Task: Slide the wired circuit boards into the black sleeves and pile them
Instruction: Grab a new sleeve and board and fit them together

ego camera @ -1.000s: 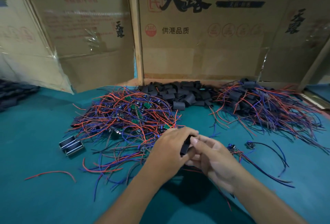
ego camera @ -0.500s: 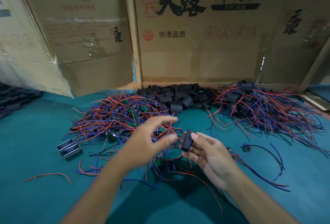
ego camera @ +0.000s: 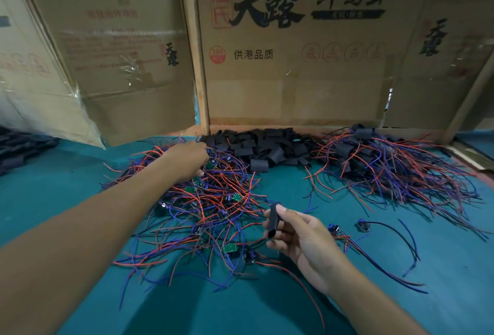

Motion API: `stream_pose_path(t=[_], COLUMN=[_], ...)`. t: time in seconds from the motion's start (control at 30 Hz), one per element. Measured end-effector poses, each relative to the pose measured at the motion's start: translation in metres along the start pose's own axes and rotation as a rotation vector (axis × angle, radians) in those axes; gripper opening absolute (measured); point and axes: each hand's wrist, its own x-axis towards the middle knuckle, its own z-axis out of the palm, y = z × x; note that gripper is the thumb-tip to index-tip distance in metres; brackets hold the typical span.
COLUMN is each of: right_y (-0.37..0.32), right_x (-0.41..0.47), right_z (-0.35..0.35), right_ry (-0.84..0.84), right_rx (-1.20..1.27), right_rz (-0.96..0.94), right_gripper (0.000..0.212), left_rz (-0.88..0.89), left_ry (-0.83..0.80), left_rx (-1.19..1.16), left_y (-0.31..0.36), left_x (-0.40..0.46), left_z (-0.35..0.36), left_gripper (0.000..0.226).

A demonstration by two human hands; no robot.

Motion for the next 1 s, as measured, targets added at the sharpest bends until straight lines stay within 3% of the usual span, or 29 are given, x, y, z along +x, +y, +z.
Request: stream_pose_path(t=[0.13, 0.27, 0.33, 0.43, 0.5, 0.67, 0.83, 1.0], right_y=[0.0, -0.005, -0.007, -0.011, -0.016, -0.026, -0.031, -0.032], right_x=[-0.001, -0.002, 0.0, 0.002, 0.003, 0.006, 0.008, 0.011], right_z=[0.003, 0.0, -0.003, -0.005, -0.007, -0.018, -0.024, -0.028], right_ry=[0.01, 0.027, 0.042, 0.108, 0.168, 0.286, 0.318, 0.327], right_rx=[-0.011, -0.023, 0.034, 0.083, 0.107, 0.09, 0.092, 0.097], right_rz=[0.001, 0.008, 0.014, -0.011, -0.06, -0.134, -0.149, -0.178], right_gripper=[0.066, 0.047, 0.04, 0.028, 0.027, 0.026, 0.026, 0.021], left_rz=[-0.007, -0.138, -0.187, -0.151, -0.134, -0.119, -0.156, -0.162], left_ry=[0.138, 0.357, 0.394, 0.35, 0.362, 0.453, 0.745, 0.911], left_rx=[0.127, -0.079, -0.384, -1.163, -1.566, -2.016, -2.131, -2.169], left_y=[-0.002, -0.003, 0.002, 0.028, 0.05, 0.09, 0.108, 0.106], left_x=[-0.014, -0.046, -0.065, -0.09, -0.102, -0.111, -0.111, -0.113], left_z=[-0.003, -0.017, -0.02, -0.017, -0.01, 0.009, 0.007, 0.0], left_gripper=[0.033, 0.032, 0.025, 0.009, 0.015, 0.022, 0.016, 0.037])
